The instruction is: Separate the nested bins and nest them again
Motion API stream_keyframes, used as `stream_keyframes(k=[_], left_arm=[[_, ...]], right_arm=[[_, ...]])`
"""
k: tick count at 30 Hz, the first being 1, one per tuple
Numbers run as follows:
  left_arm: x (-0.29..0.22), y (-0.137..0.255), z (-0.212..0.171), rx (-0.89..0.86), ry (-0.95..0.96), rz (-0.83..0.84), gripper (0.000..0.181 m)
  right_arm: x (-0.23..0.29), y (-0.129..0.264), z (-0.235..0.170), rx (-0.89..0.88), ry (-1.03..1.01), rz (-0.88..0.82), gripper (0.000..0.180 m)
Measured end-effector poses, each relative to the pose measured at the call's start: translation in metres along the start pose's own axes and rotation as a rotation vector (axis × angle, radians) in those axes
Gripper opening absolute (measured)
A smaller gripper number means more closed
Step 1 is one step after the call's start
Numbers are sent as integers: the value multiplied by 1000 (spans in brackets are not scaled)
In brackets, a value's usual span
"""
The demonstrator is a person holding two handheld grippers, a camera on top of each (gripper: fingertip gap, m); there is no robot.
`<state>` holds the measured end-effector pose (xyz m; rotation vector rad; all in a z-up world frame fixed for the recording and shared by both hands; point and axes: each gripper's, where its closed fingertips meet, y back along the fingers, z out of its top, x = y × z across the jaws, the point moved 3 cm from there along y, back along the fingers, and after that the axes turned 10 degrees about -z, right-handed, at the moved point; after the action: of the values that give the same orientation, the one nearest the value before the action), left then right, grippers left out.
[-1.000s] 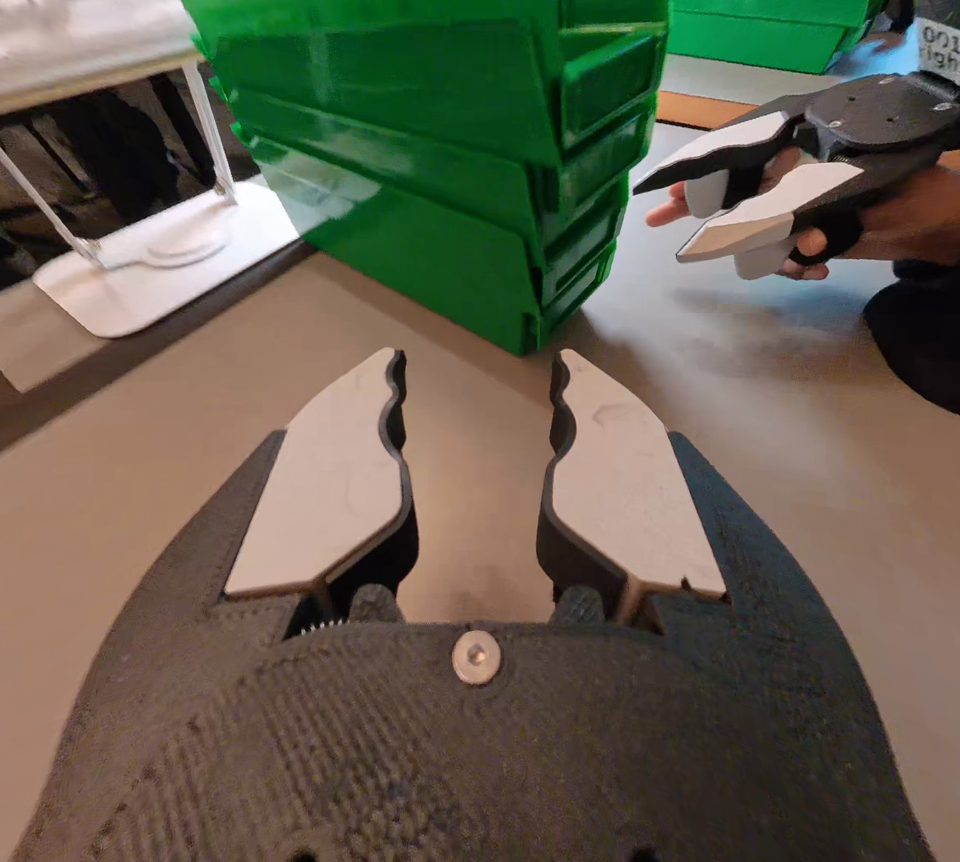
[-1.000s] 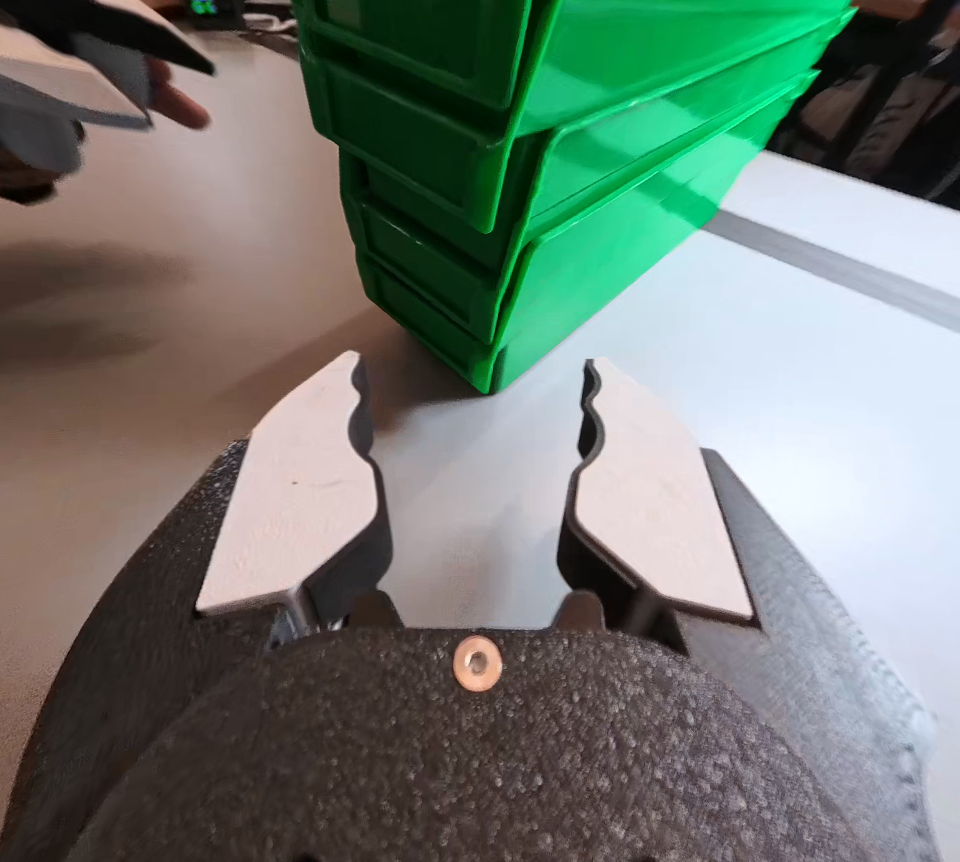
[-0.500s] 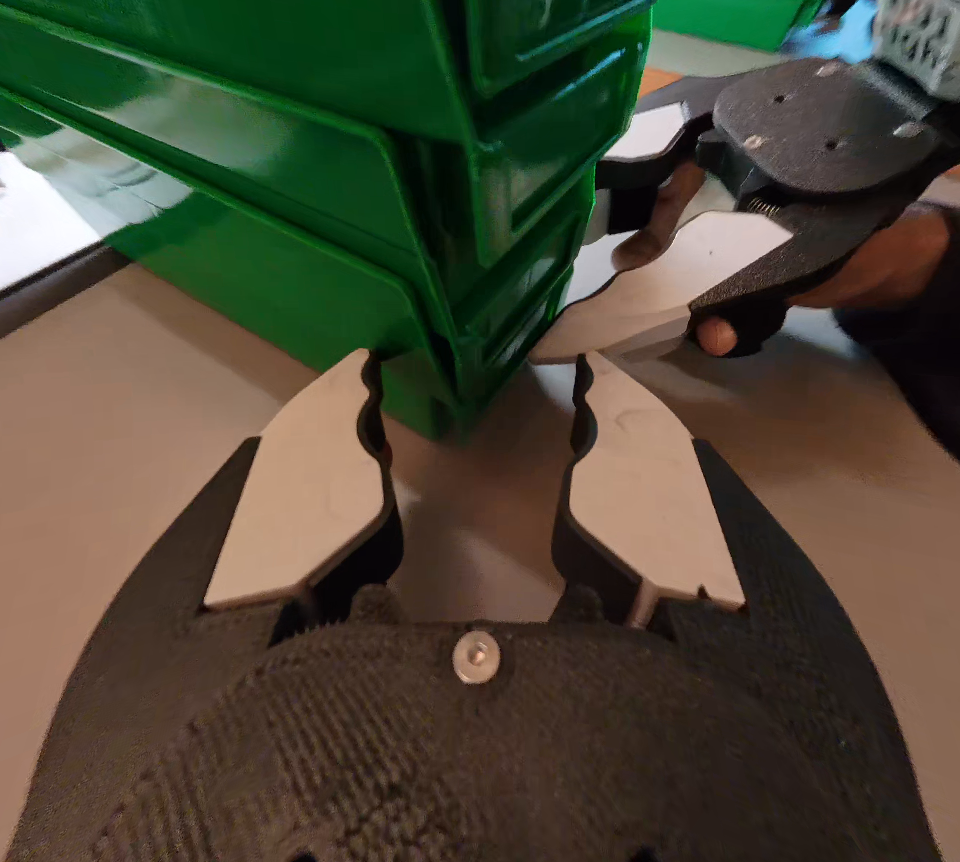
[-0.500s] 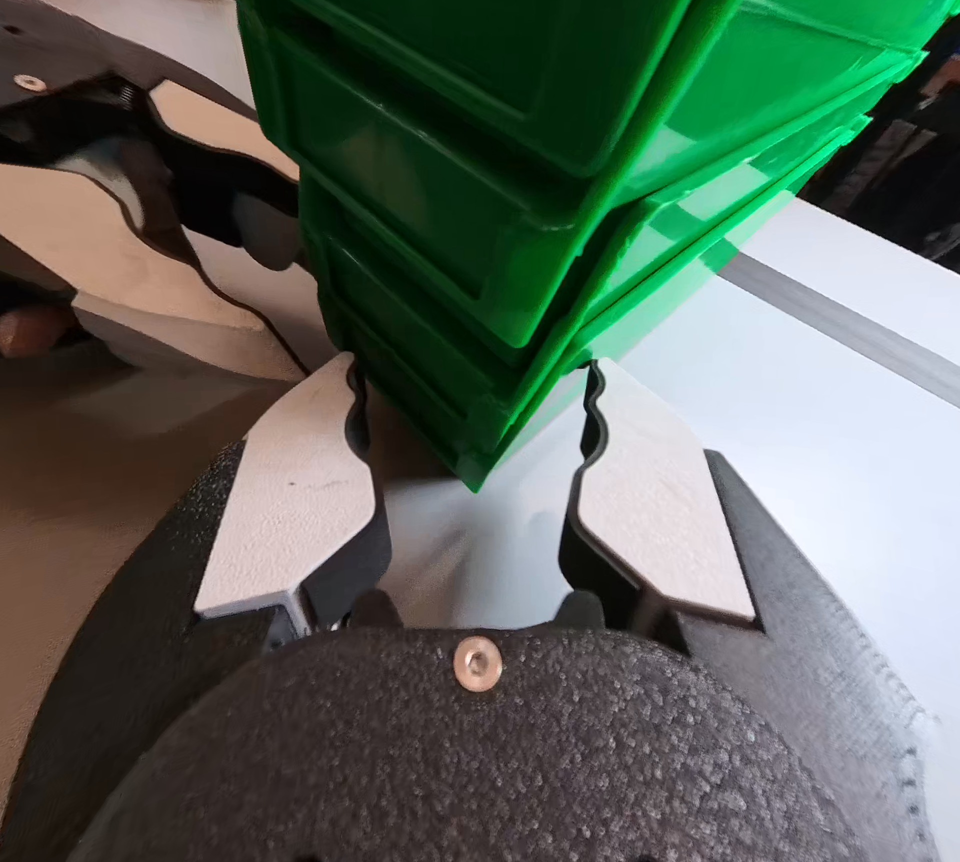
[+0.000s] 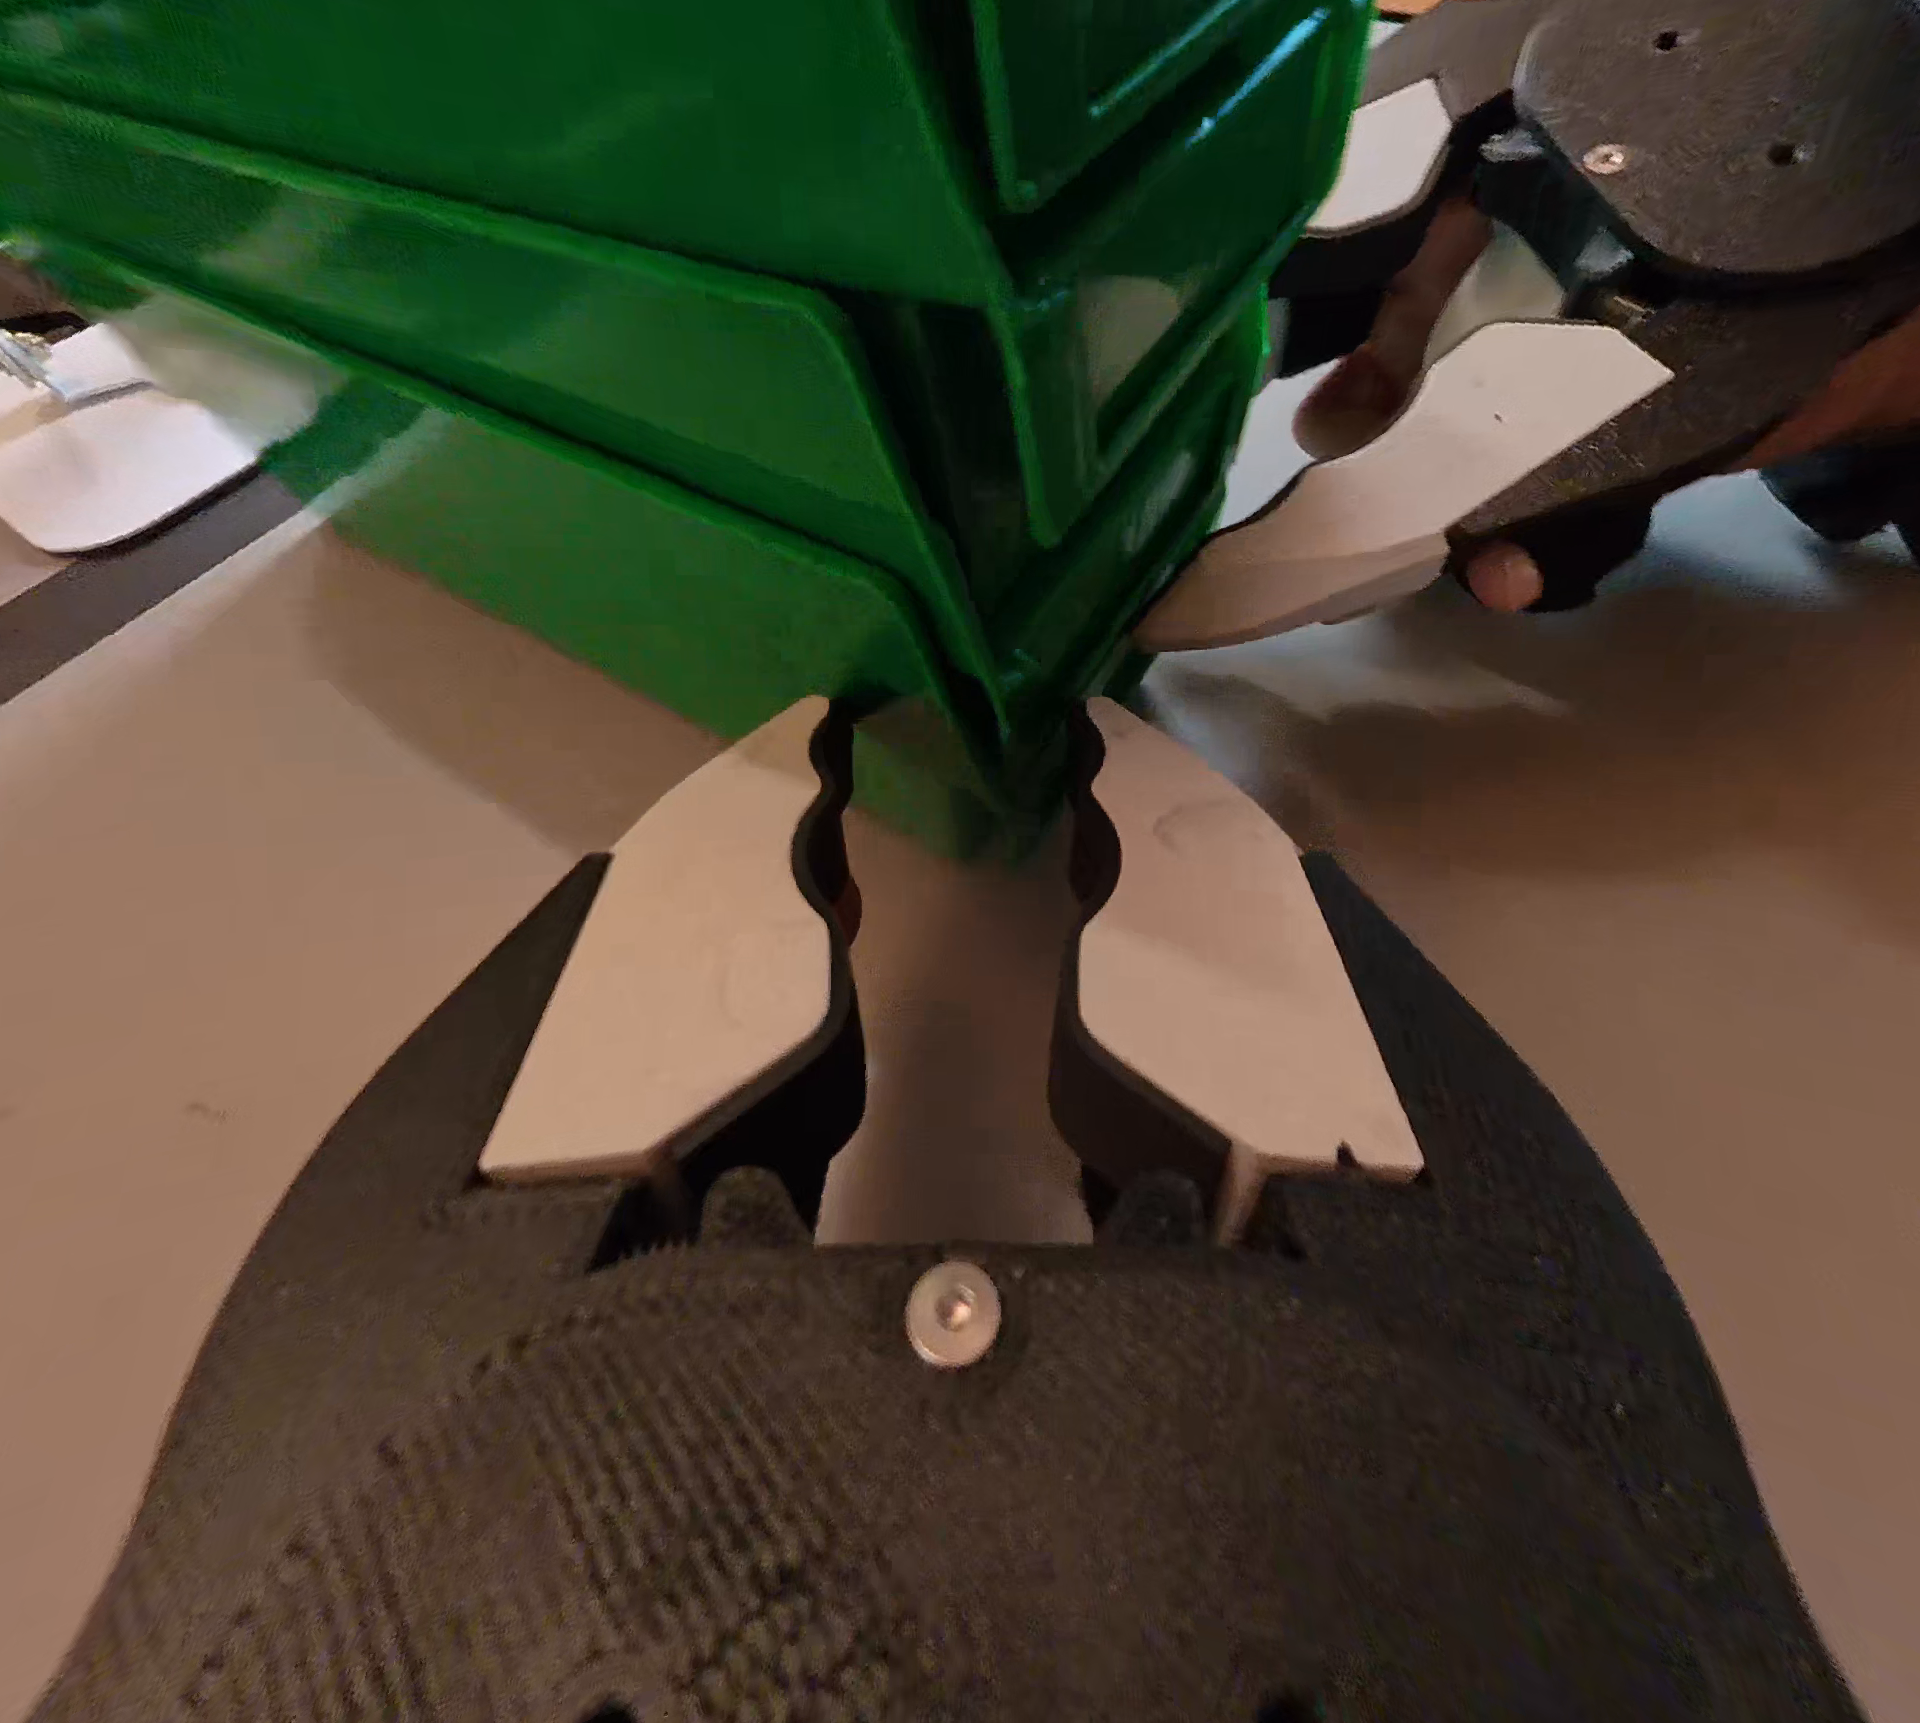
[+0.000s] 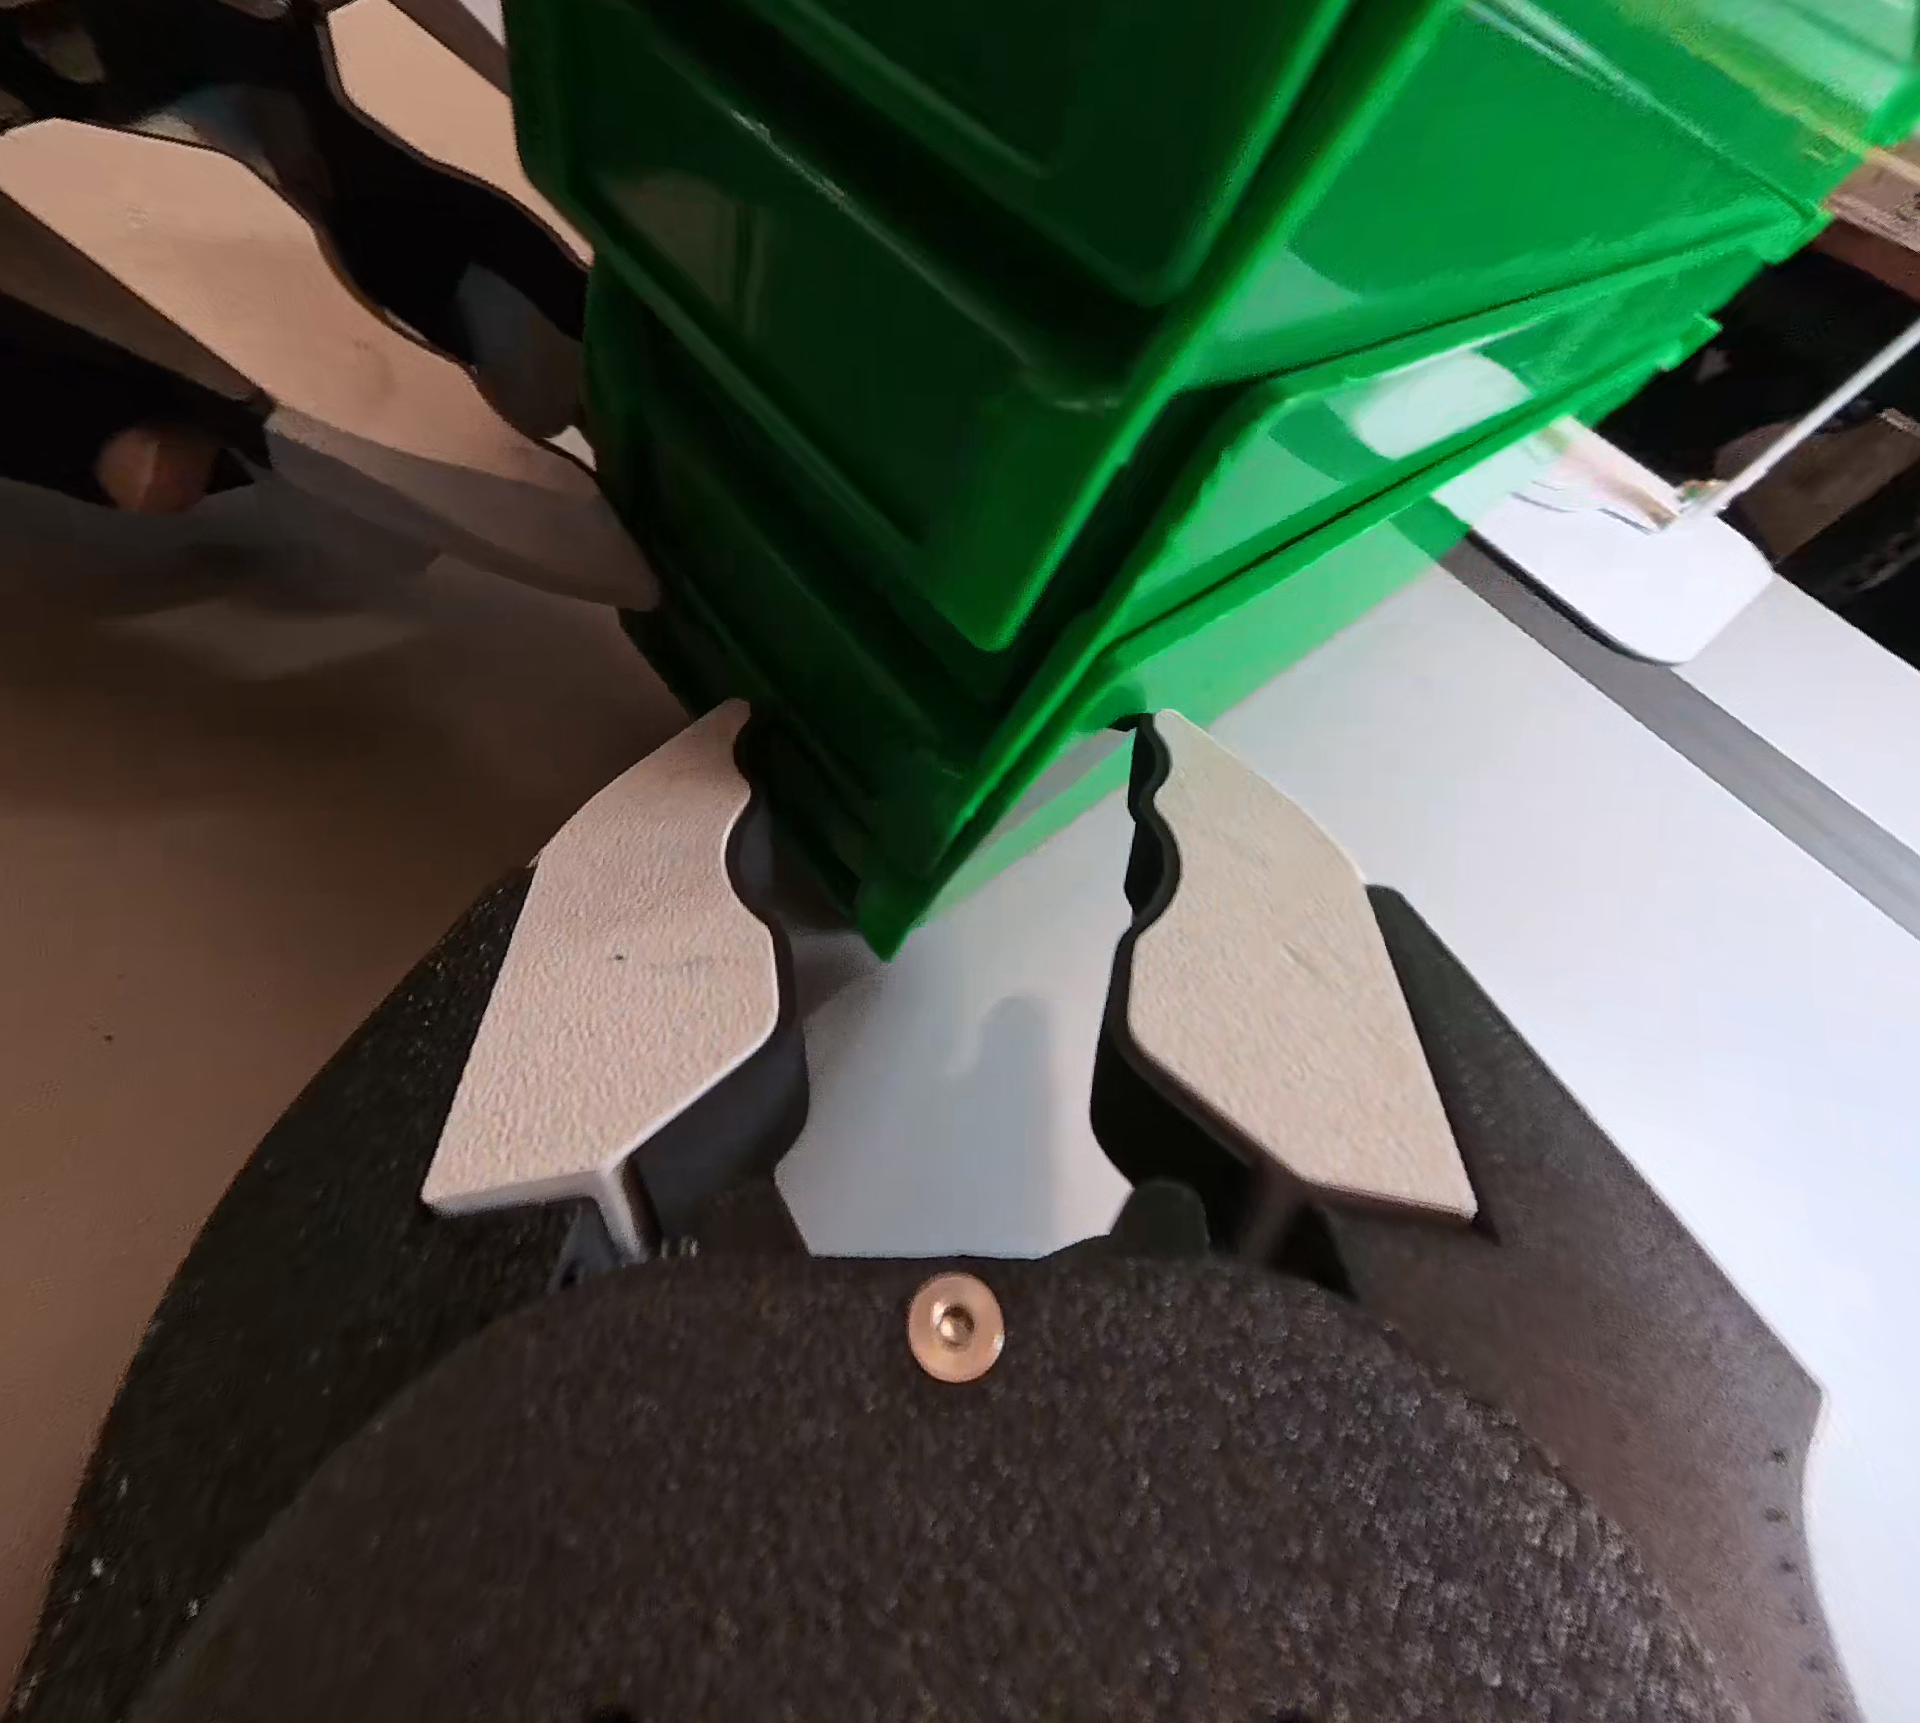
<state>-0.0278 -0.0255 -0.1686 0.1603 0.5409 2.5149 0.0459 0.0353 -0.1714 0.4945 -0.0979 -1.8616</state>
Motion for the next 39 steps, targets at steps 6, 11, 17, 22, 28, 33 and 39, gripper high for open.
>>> stream_keyframes(k=[6, 11, 17, 22, 28, 33, 39], left_arm=[[1, 6, -4, -17, -15, -34, 40], [4, 3, -3, -16, -67, -17, 45], [8, 5, -5, -13, -87, -20, 48], [11, 3, -6, -24, -92, -48, 49], [18, -6, -2, -15, -109, -55, 48], [21, -11, 0, -19, -105, -47, 46], [18, -12, 0, -24, -108, -16, 41]], right_arm=[[6, -3, 3, 4, -16, 1, 69], [6, 1, 3, 3, -10, -43, 62], [8, 5, 3, -5, 6, -71, 52], [8, 5, 3, -3, 2, -77, 51], [-1, 2, 2, 12, -26, -113, 51], [-6, 1, 0, 20, -37, -133, 51], [-9, 1, -1, 15, -29, -115, 51]])
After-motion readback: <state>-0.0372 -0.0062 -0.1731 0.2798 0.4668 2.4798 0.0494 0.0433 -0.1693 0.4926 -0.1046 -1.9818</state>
